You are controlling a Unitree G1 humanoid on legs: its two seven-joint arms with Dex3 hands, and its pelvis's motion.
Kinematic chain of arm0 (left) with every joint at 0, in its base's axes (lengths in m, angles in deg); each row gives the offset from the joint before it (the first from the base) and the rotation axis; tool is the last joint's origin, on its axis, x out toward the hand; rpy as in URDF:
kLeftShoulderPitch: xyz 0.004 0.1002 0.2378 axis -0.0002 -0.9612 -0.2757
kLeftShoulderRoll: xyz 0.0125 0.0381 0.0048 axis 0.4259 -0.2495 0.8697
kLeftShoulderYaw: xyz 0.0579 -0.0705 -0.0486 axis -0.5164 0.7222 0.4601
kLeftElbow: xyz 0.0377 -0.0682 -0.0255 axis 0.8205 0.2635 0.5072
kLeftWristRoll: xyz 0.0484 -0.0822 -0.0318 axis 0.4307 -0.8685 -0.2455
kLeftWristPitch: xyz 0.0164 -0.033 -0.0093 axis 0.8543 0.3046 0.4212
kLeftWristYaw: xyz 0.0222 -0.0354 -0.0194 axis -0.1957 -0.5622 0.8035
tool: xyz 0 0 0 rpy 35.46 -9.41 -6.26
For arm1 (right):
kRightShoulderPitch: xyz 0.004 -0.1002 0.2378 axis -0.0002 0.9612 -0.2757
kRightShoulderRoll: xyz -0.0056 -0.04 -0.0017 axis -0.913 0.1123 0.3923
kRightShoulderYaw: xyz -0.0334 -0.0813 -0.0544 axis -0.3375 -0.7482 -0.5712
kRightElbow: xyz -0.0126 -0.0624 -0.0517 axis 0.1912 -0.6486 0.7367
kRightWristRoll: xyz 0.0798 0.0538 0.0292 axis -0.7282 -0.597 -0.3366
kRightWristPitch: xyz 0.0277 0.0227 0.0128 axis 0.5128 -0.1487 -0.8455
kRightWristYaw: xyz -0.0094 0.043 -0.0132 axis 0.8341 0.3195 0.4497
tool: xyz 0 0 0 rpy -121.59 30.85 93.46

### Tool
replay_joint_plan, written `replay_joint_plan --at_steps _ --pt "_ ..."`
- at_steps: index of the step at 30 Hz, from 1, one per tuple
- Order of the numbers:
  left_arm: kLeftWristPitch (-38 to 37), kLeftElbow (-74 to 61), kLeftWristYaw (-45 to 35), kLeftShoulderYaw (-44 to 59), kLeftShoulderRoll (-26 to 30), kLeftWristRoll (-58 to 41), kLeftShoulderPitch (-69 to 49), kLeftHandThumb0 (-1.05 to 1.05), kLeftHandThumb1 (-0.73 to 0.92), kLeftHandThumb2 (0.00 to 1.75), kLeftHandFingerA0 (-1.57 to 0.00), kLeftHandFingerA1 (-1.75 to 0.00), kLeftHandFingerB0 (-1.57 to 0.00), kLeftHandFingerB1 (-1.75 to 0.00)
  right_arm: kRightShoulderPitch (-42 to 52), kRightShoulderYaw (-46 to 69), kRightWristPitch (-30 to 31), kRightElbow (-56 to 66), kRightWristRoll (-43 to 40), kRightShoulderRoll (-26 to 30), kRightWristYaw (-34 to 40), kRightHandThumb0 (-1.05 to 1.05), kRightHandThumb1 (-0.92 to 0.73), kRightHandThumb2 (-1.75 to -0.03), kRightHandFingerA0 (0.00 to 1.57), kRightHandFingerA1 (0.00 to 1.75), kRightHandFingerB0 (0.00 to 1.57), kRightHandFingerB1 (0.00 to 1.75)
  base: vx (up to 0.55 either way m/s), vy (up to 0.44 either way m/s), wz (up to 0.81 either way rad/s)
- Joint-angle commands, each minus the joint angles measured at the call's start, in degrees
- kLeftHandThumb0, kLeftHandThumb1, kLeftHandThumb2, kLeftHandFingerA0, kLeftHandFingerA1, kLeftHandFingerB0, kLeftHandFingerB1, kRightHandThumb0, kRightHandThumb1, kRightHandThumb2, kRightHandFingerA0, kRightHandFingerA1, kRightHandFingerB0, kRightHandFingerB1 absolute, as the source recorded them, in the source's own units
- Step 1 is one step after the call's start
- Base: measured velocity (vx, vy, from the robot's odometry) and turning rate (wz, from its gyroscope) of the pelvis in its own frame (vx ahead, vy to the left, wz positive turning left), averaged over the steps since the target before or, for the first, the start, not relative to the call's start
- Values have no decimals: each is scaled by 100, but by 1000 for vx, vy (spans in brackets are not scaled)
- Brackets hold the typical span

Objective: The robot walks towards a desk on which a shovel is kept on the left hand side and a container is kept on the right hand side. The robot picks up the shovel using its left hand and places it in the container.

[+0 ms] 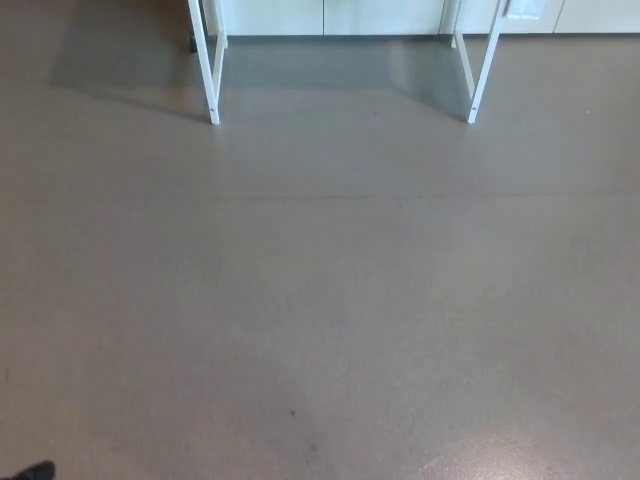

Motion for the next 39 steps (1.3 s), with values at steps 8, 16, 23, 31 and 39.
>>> replay_joint_plan --at_steps 8,16,23,31,39 --pt "-177 -151 -949 437 -26 -828 -172 -7 41 88 -28 -58 -19 -51 354 310 -449 443 -711 -79 -676 -26 -54 -56 55 43 37 36 0 0 0" --pt "-303 -129 -771 433 -73 -719 -523 -7 40 88 -37 -60 -21 -51 633 269 -646 300 -631 -92 -708 -35 -47 -66 52 49 37 42 0 0 0" --pt "-346 -147 -711 427 -114 -695 -686 -9 56 56 -50 -46 -36 -34 732 206 -985 105 -487 -57 -709 -36 -47 -66 54 50 38 44 18 -15 11" --pt "-312 -140 -737 417 -84 -703 -742 -8 57 56 -52 -46 -38 -35 704 168 -1285 -185 -425 -12 -714 -36 -48 -67 57 51 38 44 47 149 -14" --pt "-464 -118 -776 350 -47 -637 -712 -10 58 56 -51 -46 -36 -35 597 135 -1275 -276 -378 2 -623 -35 -47 -66 58 51 39 43 163 211 2"
